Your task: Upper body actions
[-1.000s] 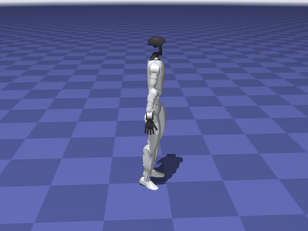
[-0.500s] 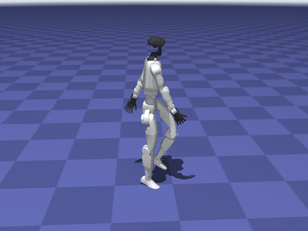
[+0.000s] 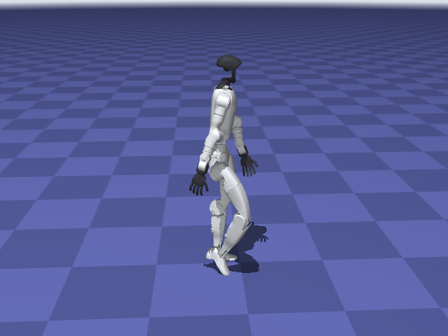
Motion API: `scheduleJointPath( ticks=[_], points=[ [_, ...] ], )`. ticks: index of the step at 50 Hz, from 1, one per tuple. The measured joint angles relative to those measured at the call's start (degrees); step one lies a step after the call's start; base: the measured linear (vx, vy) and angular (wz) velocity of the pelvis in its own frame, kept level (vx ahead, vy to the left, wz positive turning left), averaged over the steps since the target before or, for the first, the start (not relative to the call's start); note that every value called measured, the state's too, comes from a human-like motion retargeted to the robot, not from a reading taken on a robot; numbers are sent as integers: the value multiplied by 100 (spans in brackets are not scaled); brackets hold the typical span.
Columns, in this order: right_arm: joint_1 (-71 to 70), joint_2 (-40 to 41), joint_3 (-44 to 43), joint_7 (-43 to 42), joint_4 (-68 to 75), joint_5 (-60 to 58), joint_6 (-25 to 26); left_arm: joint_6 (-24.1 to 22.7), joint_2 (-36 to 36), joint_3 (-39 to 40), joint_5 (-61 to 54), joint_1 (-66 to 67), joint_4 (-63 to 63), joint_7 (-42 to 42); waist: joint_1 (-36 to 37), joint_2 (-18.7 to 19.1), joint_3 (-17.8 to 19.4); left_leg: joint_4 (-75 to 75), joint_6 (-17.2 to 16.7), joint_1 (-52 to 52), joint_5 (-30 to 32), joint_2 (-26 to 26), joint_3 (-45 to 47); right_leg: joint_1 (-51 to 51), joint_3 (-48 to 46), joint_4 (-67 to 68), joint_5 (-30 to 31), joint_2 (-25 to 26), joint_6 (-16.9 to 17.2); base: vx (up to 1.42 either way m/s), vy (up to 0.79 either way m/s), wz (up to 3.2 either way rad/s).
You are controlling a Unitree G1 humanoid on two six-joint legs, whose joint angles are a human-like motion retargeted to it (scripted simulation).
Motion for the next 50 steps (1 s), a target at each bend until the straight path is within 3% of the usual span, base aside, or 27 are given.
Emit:
scheduleJointPath(
  ticks=[3,7,10,14,15,17,18,20,22,25,27,30,35,40,42,43,45,47,50],
  points=[
    [613,9,-423,-258,0,327,323,25,-158,221,229,-319,-604,-182,-228,-1,117,121,64,-92,3,67,-116,-530,-12,545,-280,6,-162,-1,-15,31],
    [1218,161,-780,-797,0,1097,-24,-341,-349,-3,-2,-388,-835,59,28,64,-15,175,38,-118,-40,274,-66,-560,319,375,-283,527,250,11,-10,-15],
    [1129,138,-602,-1019,0,1235,-117,-329,-238,82,117,-157,-769,47,72,-6,-113,122,20,-45,-83,222,88,-24,413,-273,-168,644,288,4,6,-44],
    [455,145,-35,-701,0,993,126,-121,-84,97,124,676,-211,-32,243,66,-222,354,-64,30,-293,238,170,1454,445,-2337,9,891,558,3,9,-14],
    [207,163,154,-616,0,921,176,-43,-21,84,119,947,-45,-57,231,70,-229,499,-102,19,-370,232,121,1912,407,-3035,-75,937,770,-1,11,30],
    [-407,233,554,-526,0,738,148,121,171,279,280,1584,235,-44,352,-22,-245,1071,-233,-170,-460,141,225,2740,-206,-4183,-1237,816,938,-5,12,-13],
    [-761,287,757,-470,0,656,103,200,310,418,383,1905,353,-36,510,-120,-237,1500,-338,-332,-295,80,392,2970,-332,-4626,-1602,740,914,-18,4,-65],
    [-1630,472,1075,-140,0,564,-11,378,634,681,552,2418,493,-75,898,-432,-143,2876,-780,-1060,784,135,655,3053,-133,-5291,-1464,551,883,-38,-12,-62],
    [-2349,727,1120,437,-658,471,-19,535,926,895,565,2748,493,-9,1127,-591,85,4530,-723,-2284,1394,344,660,3079,166,-5676,-1221,418,1102,-55,-27,50],
    [-3264,916,1145,1083,-1704,194,-174,605,1286,1325,437,3296,493,78,1518,-751,366,6299,-559,-3660,1032,537,747,2980,-503,-5818,-1073,291,1086,-41,-20,-3],
    [-3715,940,1146,1366,-1996,-108,-412,824,1446,1545,389,3729,493,19,1682,-924,405,6882,-464,-4222,779,614,973,2694,97,-5675,-1058,158,1002,-12,-3,-53],
    [-4065,922,1437,1706,-2110,9,-746,1134,1490,1997,401,4073,493,226,1634,-950,285,7255,-435,-4629,540,720,1087,2571,-14,-5679,-1007,156,969,-2,15,1],
    [-3634,866,1528,1710,-1842,-55,-766,1058,1562,2018,492,3972,493,-32,1350,-826,-71,6486,-670,-3918,790,575,873,2699,-145,-5750,-1063,277,992,22,11,29],
    [-2241,742,1057,1396,-976,-384,-641,868,1329,1339,86,3053,493,264,1013,-678,-385,3241,-727,-1579,1302,-79,260,3022,-515,-5533,-1431,542,903,46,7,47],
    [-1552,566,900,1337,-494,-592,-533,709,1053,1061,-131,2596,493,304,839,-547,-477,1935,-486,-622,-36,-246,61,3069,-668,-5135,-1581,660,851,57,3,33],
    [-1198,440,828,1280,-263,-800,-463,632,861,948,-269,2369,493,278,689,-403,-512,1424,-297,-294,-341,-206,-6,3067,-804,-4815,-1536,750,785,52,2,70],
    [-609,164,702,1078,0,-1237,-264,532,432,874,-548,1671,493,72,2,-96,-548,630,-18,19,-301,-18,-513,2695,-1397,-3625,-739,617,681,16,-6,120],
    [-191,-31,577,780,0,-1223,-92,387,160,891,-701,693,467,-293,-272,90,-283,432,50,-61,-119,169,-601,1562,-863,-1853,-33,317,875,-32,-12,34],
    [399,-249,342,505,0,-815,309,266,6,798,-760,-469,2,-806,-454,-10,128,265,128,-29,20,79,-400,320,-19,-166,-413,372,478,-28,-2,-41]
  ],
)
